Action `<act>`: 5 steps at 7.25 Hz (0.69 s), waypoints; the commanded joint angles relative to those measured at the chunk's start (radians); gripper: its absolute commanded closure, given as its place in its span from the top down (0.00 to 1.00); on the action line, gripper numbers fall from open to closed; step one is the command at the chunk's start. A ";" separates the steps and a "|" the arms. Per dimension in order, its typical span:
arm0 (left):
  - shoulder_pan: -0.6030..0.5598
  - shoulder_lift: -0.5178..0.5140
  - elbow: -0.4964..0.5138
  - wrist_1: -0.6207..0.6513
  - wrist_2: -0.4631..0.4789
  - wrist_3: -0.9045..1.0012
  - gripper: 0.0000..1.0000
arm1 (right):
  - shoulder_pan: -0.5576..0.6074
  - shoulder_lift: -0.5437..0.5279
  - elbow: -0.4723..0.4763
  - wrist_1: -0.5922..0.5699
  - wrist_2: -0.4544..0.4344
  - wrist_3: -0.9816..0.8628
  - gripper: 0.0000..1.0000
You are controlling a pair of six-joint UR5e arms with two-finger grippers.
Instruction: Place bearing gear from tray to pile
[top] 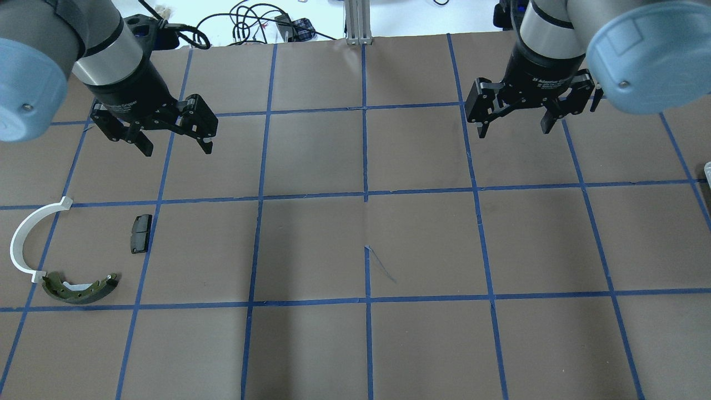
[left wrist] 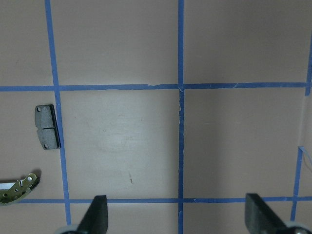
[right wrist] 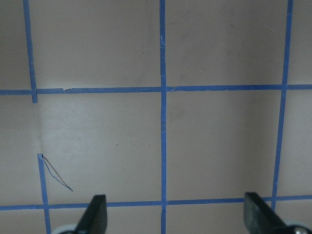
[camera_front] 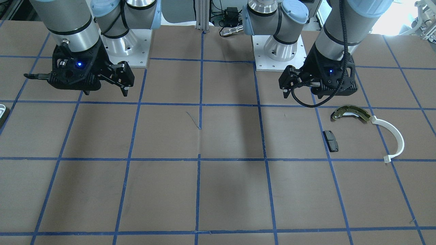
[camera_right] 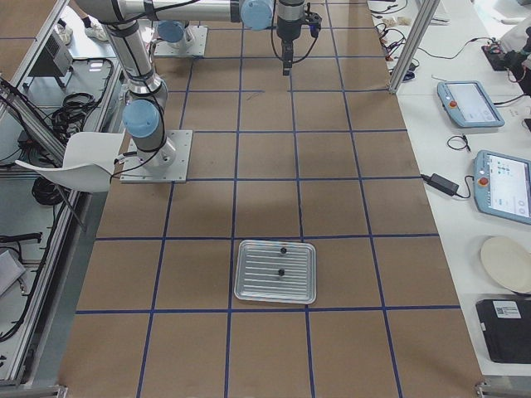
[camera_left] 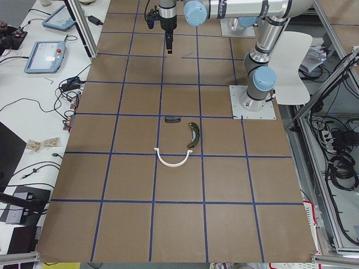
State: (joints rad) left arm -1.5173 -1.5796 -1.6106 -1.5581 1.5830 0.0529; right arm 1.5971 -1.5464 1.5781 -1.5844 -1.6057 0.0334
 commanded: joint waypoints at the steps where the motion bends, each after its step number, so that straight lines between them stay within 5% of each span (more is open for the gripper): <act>1: 0.000 -0.003 0.001 0.003 0.000 -0.001 1.00 | -0.006 -0.032 0.016 -0.018 0.007 -0.001 1.00; 5: 0.000 0.000 0.001 0.004 -0.001 -0.001 1.00 | -0.005 -0.046 0.034 -0.009 -0.012 0.037 1.00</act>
State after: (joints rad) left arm -1.5171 -1.5794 -1.6103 -1.5556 1.5821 0.0526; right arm 1.5906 -1.5926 1.6034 -1.6014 -1.6050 0.0617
